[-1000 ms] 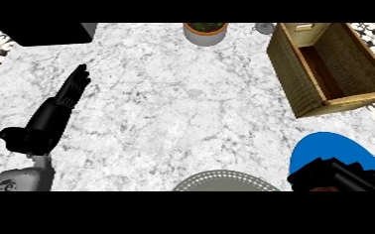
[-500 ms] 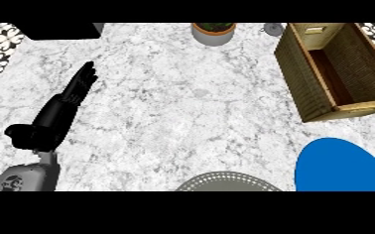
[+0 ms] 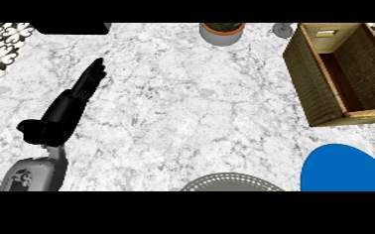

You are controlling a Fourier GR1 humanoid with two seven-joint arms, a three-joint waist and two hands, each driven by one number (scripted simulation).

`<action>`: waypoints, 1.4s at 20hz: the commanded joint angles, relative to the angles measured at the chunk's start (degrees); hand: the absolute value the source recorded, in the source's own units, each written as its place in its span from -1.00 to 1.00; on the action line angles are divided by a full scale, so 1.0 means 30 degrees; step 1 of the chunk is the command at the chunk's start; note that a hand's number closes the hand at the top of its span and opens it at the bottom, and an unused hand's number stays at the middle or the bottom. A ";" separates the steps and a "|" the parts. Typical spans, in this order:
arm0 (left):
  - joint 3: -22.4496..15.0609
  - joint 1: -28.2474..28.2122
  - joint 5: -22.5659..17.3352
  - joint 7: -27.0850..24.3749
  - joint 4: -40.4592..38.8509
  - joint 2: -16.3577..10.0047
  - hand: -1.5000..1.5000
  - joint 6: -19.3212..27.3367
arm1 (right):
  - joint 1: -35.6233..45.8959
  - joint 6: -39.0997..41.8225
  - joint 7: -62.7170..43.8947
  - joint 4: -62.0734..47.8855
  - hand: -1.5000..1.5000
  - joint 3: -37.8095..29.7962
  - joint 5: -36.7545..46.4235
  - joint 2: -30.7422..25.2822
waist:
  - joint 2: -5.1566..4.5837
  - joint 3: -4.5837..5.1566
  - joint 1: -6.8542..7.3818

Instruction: Pick the sweet potato from the placemat and place it in the basket

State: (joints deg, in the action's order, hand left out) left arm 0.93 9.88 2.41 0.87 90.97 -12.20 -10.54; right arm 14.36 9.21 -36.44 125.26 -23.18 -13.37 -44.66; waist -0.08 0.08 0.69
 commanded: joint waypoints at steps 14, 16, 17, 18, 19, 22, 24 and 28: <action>0.0193 0.0715 0.0503 -0.0475 -0.0909 0.0454 0.00 -0.0055 | 0.6317 0.0239 0.5927 -1.4250 1.00 0.1586 0.3709 -0.0739 | -0.0042 -0.0025 -0.0069; 0.0191 -0.0444 -0.0126 0.0636 0.0950 0.0038 0.00 -0.0781 | 0.7648 0.0788 0.7264 -1.6929 1.00 0.1790 0.3899 -0.1063 | -0.0042 -0.0030 0.0182; 0.0133 -0.1518 0.0134 -0.0693 0.0894 0.0299 0.00 -0.0651 | 0.7154 0.0785 0.7827 -1.6659 1.00 0.1713 0.4200 -0.0948 | -0.0015 -0.0026 0.0068; 0.1256 0.0528 -0.0527 -0.0232 -0.0569 -0.0422 0.00 -0.1010 | 0.6893 0.0316 0.9312 -1.7597 1.00 0.1807 0.4977 -0.0650 | -0.0061 -0.0030 0.0010; 0.0849 0.0442 0.0069 -0.0350 -0.0869 -0.0122 0.00 -0.0739 | 0.7202 0.0314 0.9156 -1.8047 1.00 0.1650 0.4823 -0.0541 | -0.0034 -0.0027 -0.0052; 0.0548 0.1526 0.0575 -0.0736 -0.2092 0.0363 0.00 -0.0335 | 0.7244 -0.1215 1.1384 -1.9474 1.00 0.2284 0.6307 0.0543 | -0.0071 -0.0028 -0.0098; 0.0504 -0.0241 0.0128 0.0035 0.0182 0.0336 0.00 -0.0561 | 0.7769 -0.1179 1.3162 -2.1544 1.00 0.1553 0.6438 -0.0058 | -0.0037 -0.0035 0.0076; 0.0267 -0.0315 0.0326 -0.0026 0.0302 0.0688 0.00 -0.0458 | 0.9099 -0.2331 1.5344 -2.4328 1.00 0.1978 0.7802 0.0236 | -0.0067 -0.0036 0.0152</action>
State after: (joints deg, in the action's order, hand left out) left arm 2.64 9.46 2.87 0.39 90.70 -11.52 -12.57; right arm 38.00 4.26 2.95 60.95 -17.38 7.04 -44.01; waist -0.23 -0.03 0.89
